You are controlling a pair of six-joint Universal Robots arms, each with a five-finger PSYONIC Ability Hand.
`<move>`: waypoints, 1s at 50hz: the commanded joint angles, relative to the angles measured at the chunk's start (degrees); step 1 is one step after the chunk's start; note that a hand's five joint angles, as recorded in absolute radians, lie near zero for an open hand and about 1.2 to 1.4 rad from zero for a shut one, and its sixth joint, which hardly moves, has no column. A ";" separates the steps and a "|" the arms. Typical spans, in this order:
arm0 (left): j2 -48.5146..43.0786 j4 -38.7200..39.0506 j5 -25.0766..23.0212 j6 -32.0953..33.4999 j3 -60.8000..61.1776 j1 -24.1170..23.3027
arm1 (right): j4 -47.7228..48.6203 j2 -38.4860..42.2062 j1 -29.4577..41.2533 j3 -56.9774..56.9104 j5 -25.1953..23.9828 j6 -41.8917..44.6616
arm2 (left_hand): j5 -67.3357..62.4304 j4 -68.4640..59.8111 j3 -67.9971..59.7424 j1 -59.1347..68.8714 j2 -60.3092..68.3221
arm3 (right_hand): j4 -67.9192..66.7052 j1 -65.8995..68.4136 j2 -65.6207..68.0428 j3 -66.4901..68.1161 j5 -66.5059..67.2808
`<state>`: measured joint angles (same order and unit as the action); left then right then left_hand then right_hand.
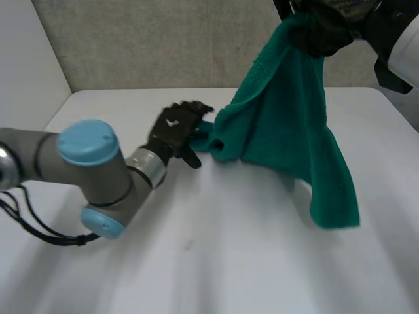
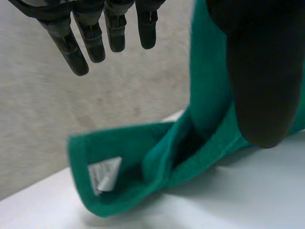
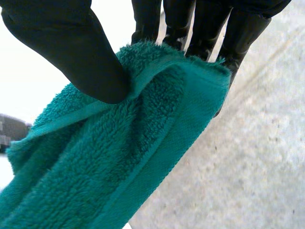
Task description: Fold the towel.
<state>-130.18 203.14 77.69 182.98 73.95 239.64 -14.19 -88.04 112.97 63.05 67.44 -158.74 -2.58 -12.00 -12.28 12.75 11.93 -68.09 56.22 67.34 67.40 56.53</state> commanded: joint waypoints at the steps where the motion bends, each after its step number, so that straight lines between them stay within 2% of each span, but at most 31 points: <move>1: -9.47 2.70 -0.53 6.85 -6.70 -2.69 | 0.13 -5.91 0.32 1.28 -0.12 -0.34 | -13.20 -13.79 -13.50 13.03 13.86 | -11.91 23.78 12.66 12.60 13.47; 3: -10.97 3.49 0.53 8.17 -8.63 -2.78 | 0.04 -6.79 0.24 1.46 -0.12 -0.34 | -36.70 -37.28 -37.00 36.53 37.36 | -11.91 23.78 12.66 12.60 13.47; 4: -11.84 4.19 2.62 8.96 -10.21 -2.78 | -0.05 -6.71 0.15 1.54 -0.12 -0.34 | -59.64 -60.22 -59.94 59.47 60.30 | -11.91 23.78 12.66 12.60 13.47; 5: -12.03 4.55 3.95 9.06 -10.66 -2.87 | -0.22 -6.62 -0.11 1.81 -0.03 -0.34 | -67.34 -67.92 -67.64 67.17 68.00 | -11.91 23.78 12.66 12.60 13.47; 8: -11.59 5.51 9.21 9.15 -11.10 -2.78 | -0.49 -6.35 -0.64 2.42 0.15 -0.34 | -67.42 -68.00 -67.72 67.25 68.07 | -11.91 23.78 12.66 12.60 13.47; 13: -7.30 5.95 14.24 9.23 -9.44 -1.81 | -0.40 -4.78 -1.26 3.74 1.11 -0.25 | -67.42 -68.00 -67.72 67.25 68.07 | -11.91 23.78 12.66 12.60 13.47; 20: 7.53 7.36 18.63 9.15 -0.14 5.38 | -0.31 3.39 -7.23 1.72 5.86 -0.08 | -67.42 -68.00 -67.72 67.25 68.07 | -11.91 23.78 12.66 12.60 13.47; 28: 22.23 6.83 18.64 8.88 14.54 9.70 | 0.22 10.51 -8.29 -2.58 9.20 0.01 | -67.42 -68.00 -67.72 67.25 68.07 | -11.91 23.78 12.66 12.60 13.47; 31: 29.52 6.75 18.38 9.06 23.58 14.60 | 0.13 13.42 -8.29 -3.47 10.34 0.36 | -67.42 -68.00 -67.72 67.25 68.07 | -11.91 23.78 12.66 12.60 13.47; 35: 33.48 4.47 18.11 9.58 31.40 17.43 | -0.66 14.83 -7.86 -2.06 10.78 3.17 | -67.42 -68.00 -67.72 67.25 68.07 | -11.91 23.78 12.66 12.60 13.47; 41: 35.96 -3.61 16.36 9.85 36.88 18.31 | -4.96 15.79 -7.68 3.12 11.13 11.68 | -67.42 -68.00 -67.72 67.25 68.07 | -11.91 23.78 12.66 12.60 13.47; 42: 35.96 -4.93 16.01 10.02 37.06 18.40 | -8.54 17.10 -7.68 5.39 11.40 17.09 | -67.42 -68.00 -67.72 67.25 68.07 | -11.91 23.78 12.66 12.60 13.47; 44: 35.78 -8.19 15.21 10.81 36.88 19.28 | -10.85 18.51 -7.59 6.73 11.75 20.82 | -67.42 -68.00 -67.72 67.25 68.07 | -11.91 23.78 12.66 12.60 13.47; 46: 35.26 -9.51 14.86 11.60 36.53 20.07 | -13.57 20.88 -7.50 8.04 13.67 25.47 | -67.42 -68.00 -67.72 67.25 68.07 | -11.91 23.78 12.66 12.60 13.47; 50: 29.91 -10.13 14.60 14.15 33.99 20.25 | -14.11 24.48 -7.50 7.44 18.15 28.66 | -67.42 -68.00 -67.72 67.25 68.07 | -11.91 23.78 12.66 12.60 13.47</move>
<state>-94.90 195.42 93.00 194.27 110.95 259.28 -24.95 -68.81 105.41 69.57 80.12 -137.69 -54.47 -68.29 -68.16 66.03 68.45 -68.10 56.22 67.34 67.40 56.55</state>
